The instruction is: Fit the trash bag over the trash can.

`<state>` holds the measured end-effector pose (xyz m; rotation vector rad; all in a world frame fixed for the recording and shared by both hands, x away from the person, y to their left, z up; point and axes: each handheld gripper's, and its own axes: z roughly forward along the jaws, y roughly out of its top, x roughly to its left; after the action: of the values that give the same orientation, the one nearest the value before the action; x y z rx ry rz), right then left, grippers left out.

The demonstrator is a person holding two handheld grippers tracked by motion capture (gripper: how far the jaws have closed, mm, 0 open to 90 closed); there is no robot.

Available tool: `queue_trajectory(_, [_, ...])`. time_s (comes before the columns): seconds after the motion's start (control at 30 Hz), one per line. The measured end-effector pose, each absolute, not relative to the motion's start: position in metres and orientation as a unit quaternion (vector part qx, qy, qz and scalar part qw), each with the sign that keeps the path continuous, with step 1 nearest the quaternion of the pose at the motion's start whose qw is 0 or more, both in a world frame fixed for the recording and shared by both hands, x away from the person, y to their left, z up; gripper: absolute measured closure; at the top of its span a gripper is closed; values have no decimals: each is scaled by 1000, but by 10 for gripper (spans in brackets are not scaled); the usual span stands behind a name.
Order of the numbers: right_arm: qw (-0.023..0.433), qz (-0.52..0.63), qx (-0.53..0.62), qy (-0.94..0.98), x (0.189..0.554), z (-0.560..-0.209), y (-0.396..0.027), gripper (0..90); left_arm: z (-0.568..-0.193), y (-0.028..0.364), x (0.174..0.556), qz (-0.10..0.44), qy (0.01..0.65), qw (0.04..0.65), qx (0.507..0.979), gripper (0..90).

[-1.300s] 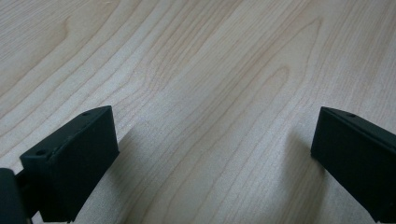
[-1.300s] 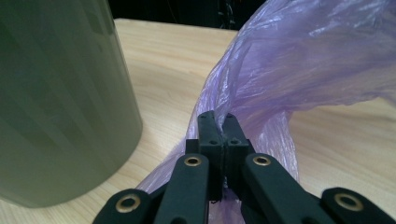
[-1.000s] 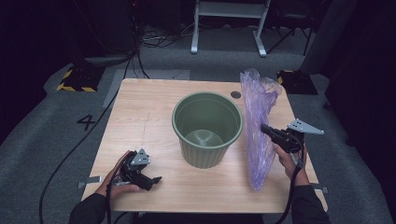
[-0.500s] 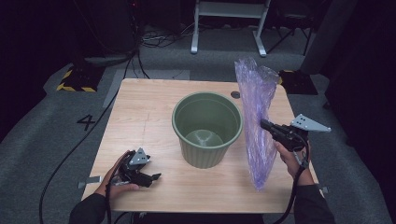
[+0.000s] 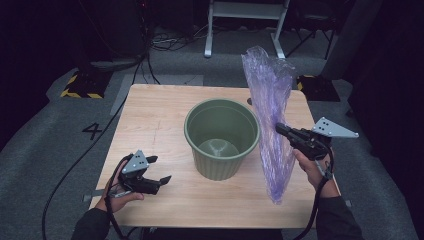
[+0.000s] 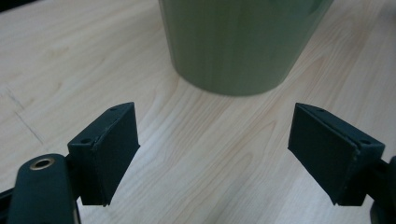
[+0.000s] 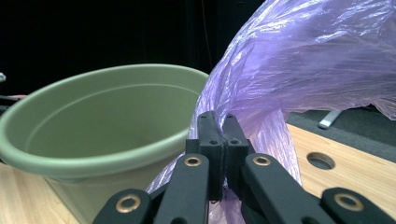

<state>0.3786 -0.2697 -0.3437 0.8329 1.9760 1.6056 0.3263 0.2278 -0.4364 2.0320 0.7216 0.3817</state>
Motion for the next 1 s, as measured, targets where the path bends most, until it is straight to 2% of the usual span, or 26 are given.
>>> queue_trajectory(0.3, [224, 591, 286, 720, 380, -328, -255, 900, -405, 219, 326, 180, 271, 482, 814, 157])
queue_trajectory(0.57, [220, 590, 274, 727, 391, -318, -237, 900, -370, 216, 344, 189, 264, 505, 799, 157])
queue_trajectory(0.67, [216, 590, 271, 730, 396, -315, -230, 900, -362, 210, 347, 211, 254, 508, 795, 161])
queue_trajectory(0.73, [215, 588, 268, 733, 399, -313, -226, 900, -357, 203, 350, 188, 249, 508, 803, 161])
queue_trajectory(1.0, [216, 582, 256, 741, 404, -300, -205, 900, -328, 167, 354, 165, 217, 533, 801, 167])
